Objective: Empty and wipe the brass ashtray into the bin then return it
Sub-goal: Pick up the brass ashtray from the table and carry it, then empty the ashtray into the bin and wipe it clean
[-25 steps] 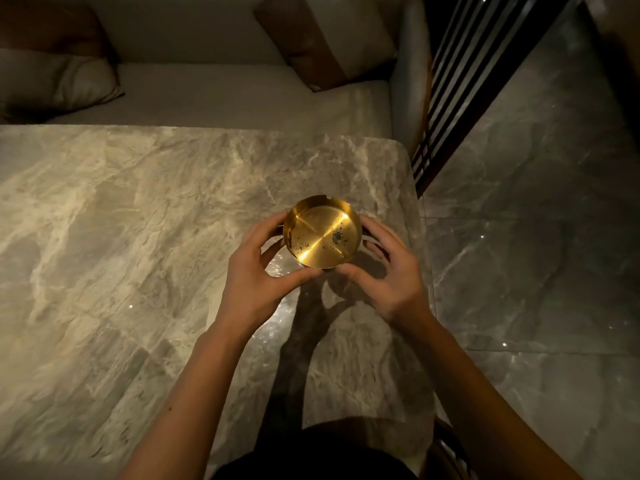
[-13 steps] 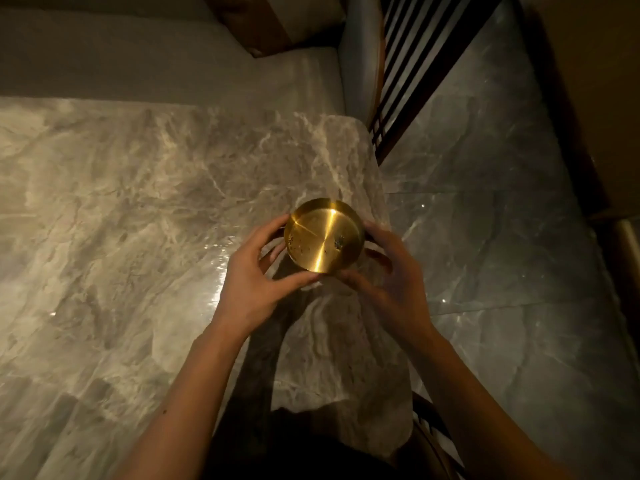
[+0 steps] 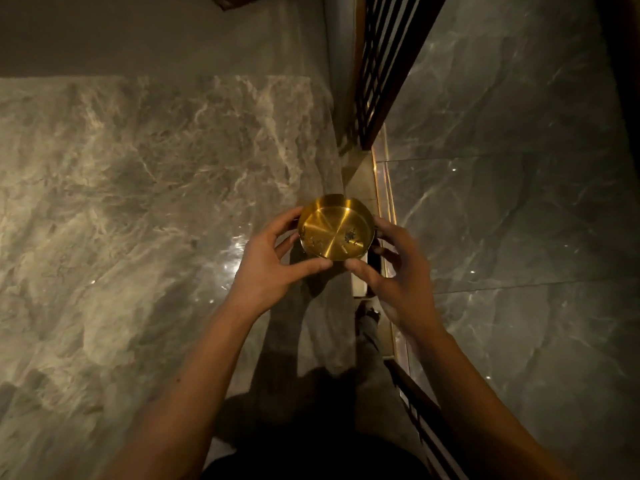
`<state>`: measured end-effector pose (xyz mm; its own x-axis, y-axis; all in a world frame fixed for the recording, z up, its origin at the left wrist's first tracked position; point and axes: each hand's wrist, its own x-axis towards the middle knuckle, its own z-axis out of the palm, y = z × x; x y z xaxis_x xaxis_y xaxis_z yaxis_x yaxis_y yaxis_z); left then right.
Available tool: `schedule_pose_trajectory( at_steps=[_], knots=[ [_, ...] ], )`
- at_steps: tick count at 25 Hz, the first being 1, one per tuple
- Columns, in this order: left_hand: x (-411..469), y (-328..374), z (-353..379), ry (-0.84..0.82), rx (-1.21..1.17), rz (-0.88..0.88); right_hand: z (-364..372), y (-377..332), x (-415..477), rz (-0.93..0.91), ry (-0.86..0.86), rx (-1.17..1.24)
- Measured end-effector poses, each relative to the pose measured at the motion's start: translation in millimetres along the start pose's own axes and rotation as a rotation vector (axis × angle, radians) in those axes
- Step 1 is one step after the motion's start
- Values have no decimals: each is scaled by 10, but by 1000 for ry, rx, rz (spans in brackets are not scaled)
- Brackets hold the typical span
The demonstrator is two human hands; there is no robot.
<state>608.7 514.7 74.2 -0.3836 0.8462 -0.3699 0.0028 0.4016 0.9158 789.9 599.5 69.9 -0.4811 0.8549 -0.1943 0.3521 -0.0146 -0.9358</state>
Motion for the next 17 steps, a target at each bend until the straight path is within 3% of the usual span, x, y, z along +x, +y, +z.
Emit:
schedule_pose_trajectory(
  at_steps=[8,17],
  knots=[
    [362,-97,1769,42,-22,-183,-1501,960,295,154,-109,37],
    [1073,-939,2449,-27,-12,-349,-1596,2222,610,313,-85,120]
  ],
)
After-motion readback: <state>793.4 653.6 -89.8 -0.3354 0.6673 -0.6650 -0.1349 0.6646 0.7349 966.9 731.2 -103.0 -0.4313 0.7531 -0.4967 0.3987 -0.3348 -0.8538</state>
